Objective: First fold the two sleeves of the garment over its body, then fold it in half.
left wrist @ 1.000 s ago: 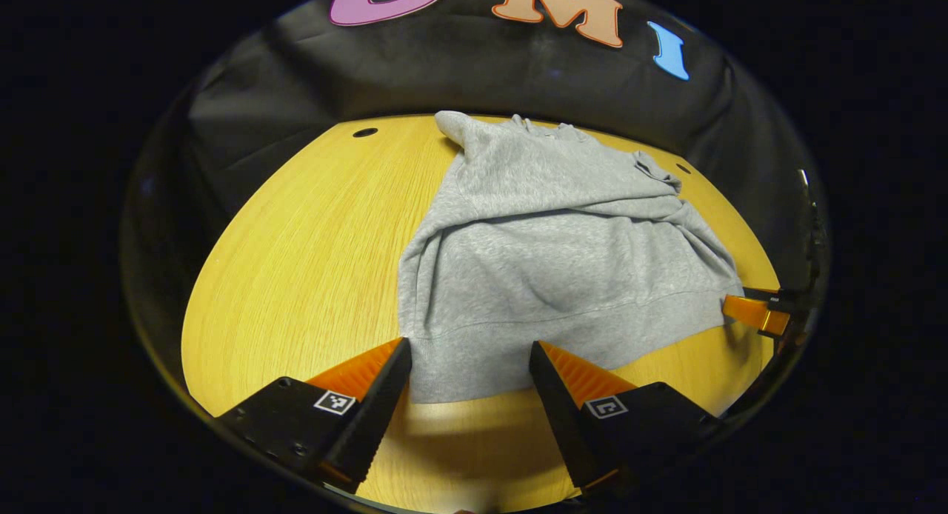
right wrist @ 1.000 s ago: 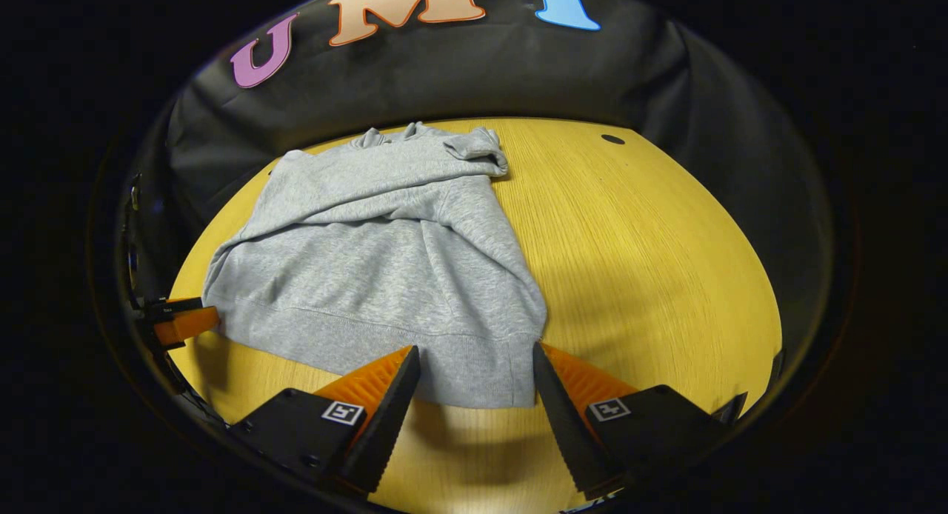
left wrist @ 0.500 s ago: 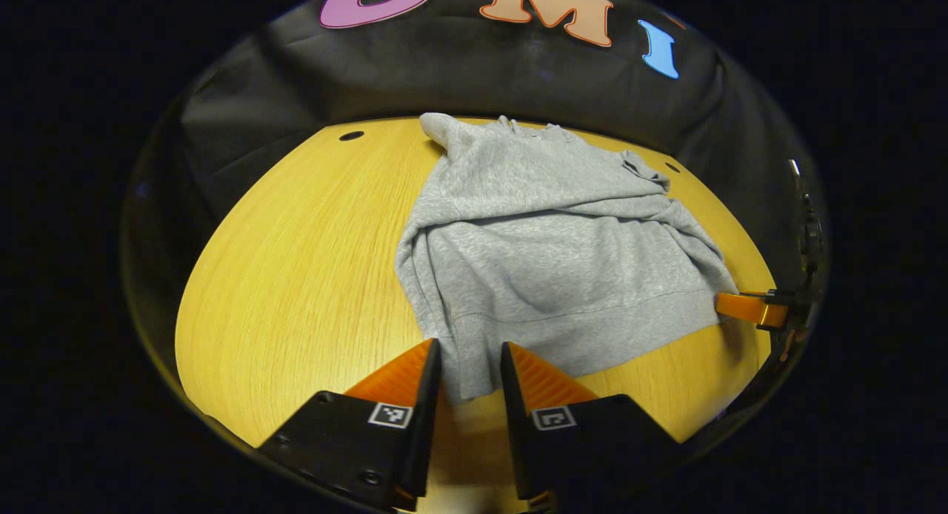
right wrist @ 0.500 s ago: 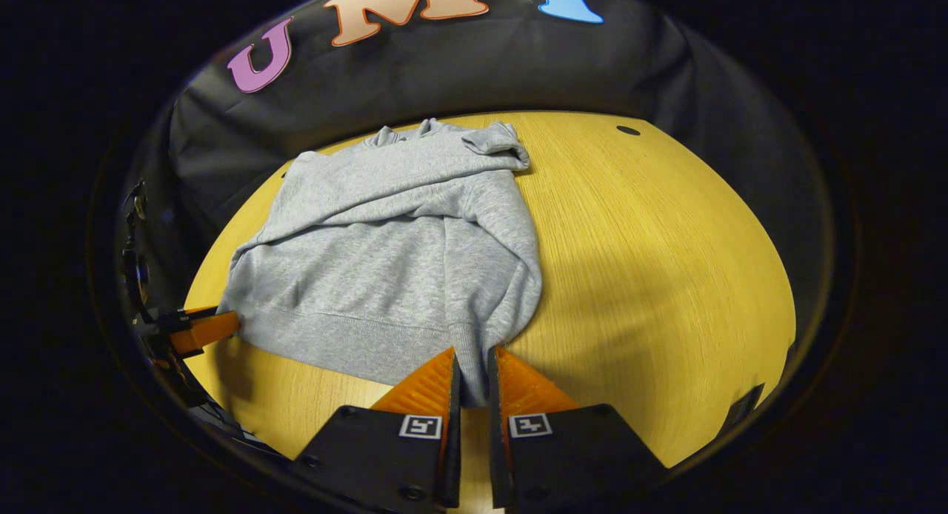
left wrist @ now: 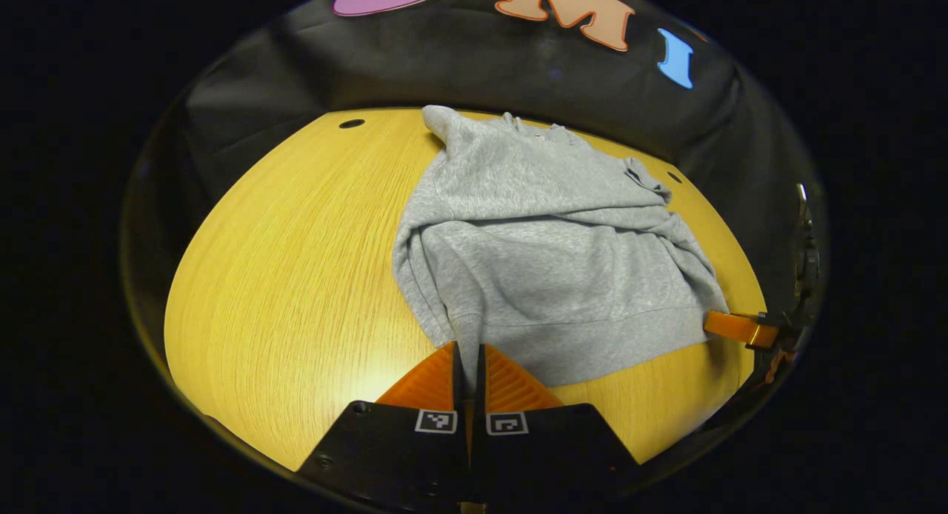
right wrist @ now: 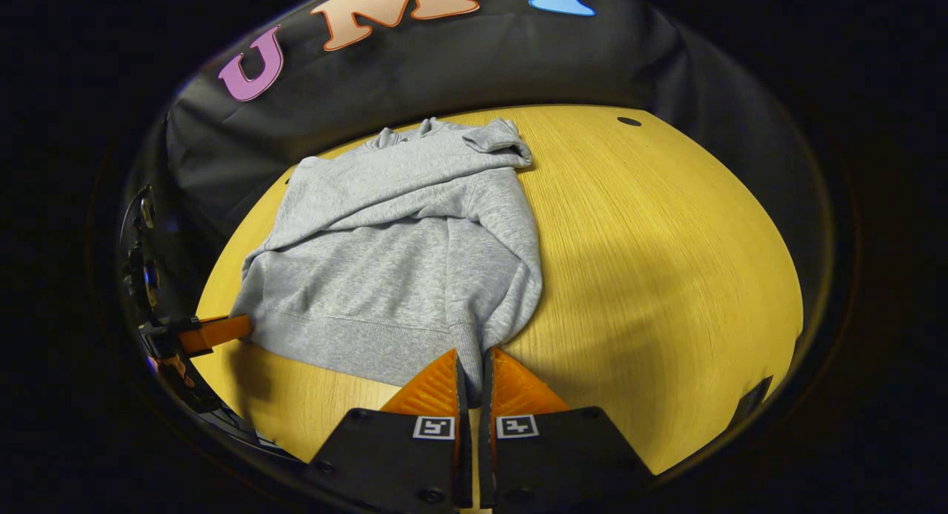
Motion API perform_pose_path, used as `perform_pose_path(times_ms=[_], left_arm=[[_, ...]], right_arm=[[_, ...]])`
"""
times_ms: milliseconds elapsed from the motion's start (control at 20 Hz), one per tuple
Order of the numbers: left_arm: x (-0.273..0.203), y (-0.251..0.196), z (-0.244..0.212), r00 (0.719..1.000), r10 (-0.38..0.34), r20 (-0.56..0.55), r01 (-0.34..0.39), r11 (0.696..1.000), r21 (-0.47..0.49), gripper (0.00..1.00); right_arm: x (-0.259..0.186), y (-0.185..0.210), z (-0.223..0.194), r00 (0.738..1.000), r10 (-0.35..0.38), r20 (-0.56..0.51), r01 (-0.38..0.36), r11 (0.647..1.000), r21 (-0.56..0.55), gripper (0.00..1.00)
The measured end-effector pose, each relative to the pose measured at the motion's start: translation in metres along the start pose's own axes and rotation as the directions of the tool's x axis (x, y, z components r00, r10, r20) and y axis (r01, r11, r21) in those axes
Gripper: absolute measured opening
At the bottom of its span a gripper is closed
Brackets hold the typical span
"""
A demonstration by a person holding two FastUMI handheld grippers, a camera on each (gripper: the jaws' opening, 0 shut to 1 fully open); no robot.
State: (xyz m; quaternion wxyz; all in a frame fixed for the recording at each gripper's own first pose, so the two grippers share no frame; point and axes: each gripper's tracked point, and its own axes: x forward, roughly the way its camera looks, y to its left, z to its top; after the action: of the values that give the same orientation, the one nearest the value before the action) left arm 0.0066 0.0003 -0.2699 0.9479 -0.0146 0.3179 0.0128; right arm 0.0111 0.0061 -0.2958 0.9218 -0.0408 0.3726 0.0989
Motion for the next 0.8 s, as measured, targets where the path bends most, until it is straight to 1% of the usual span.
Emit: perform_pose_path(times_ms=[50, 150, 300, 400, 600, 800], left_arm=[[-0.001, -0.002, 0.004, 1.0, -0.004, 0.005, 0.004, 1.0, -0.02, 0.0], [-0.003, -0.006, 0.014, 0.999, -0.019, 0.027, 0.02, 0.999, -0.038, 0.0], [-0.01, -0.018, 0.035, 0.995, -0.053, 0.079, 0.057, 0.997, -0.05, 0.0], [-0.014, -0.023, 0.057, 0.99, -0.066, 0.125, 0.073, 0.996, -0.054, 0.0], [-0.017, -0.034, 0.111, 0.97, -0.102, 0.222, 0.124, 0.988, -0.089, 0.0], [-0.002, -0.035, 0.147, 0.963, -0.089, 0.256, 0.115, 0.99, -0.087, 0.0]], right_arm=[[-0.002, 0.001, 0.003, 1.0, 0.002, 0.007, -0.002, 1.0, 0.008, 0.05], [-0.008, 0.004, 0.017, 0.999, 0.015, 0.041, -0.016, 0.999, 0.028, 0.06], [-0.015, 0.012, 0.044, 0.995, 0.051, 0.089, -0.056, 0.997, 0.058, 0.06], [-0.017, 0.017, 0.064, 0.99, 0.07, 0.119, -0.078, 0.995, 0.058, 0.06], [-0.013, 0.019, 0.102, 0.981, 0.088, 0.173, -0.099, 0.994, 0.051, 0.06], [0.001, 0.019, 0.137, 0.976, 0.093, 0.198, -0.108, 0.992, 0.065, 0.06]])
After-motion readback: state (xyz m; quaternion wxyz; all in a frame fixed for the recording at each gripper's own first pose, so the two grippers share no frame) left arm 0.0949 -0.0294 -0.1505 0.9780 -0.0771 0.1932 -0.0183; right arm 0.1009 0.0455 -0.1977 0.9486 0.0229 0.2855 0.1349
